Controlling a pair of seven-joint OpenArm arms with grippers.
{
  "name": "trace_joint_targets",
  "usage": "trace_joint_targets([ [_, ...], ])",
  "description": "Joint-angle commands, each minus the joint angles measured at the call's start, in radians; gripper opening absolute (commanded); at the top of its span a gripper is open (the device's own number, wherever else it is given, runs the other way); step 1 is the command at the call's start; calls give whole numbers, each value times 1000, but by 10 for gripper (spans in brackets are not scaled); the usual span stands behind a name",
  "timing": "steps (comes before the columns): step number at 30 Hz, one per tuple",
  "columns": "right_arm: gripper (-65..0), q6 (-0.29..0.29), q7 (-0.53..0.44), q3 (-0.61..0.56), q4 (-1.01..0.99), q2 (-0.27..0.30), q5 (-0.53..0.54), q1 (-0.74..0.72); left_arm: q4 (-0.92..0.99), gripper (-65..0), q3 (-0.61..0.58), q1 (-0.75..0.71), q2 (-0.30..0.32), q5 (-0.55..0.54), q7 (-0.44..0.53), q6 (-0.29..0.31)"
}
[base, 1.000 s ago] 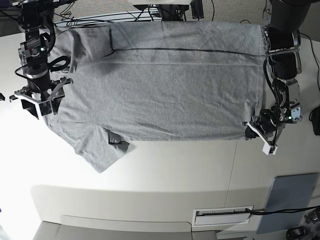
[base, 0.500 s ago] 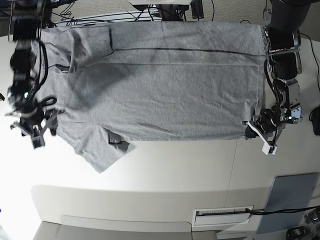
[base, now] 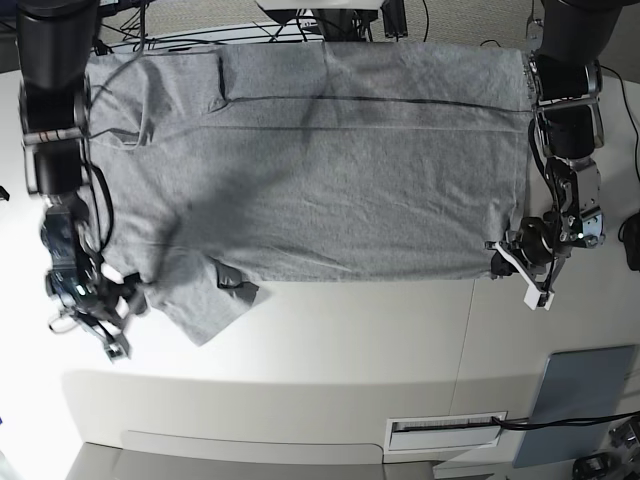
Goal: Fold the T-shirt properly
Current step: 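Move right gripper to the opposite side near the sleeve and grasp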
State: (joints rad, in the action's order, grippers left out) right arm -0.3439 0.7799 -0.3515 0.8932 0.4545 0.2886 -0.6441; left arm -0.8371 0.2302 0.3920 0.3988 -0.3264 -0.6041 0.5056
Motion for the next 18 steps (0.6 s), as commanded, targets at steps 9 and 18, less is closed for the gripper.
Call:
trace_joint_targets([
  [9,-330,14,-91,-8,-315,-140,-164,-164,-7,-650,1,15,14,39,-17,-8],
  [18,-330,64,-112,-8,-340,-144,-229,-162,-7,-650,1,15,14,39,-17,-8],
])
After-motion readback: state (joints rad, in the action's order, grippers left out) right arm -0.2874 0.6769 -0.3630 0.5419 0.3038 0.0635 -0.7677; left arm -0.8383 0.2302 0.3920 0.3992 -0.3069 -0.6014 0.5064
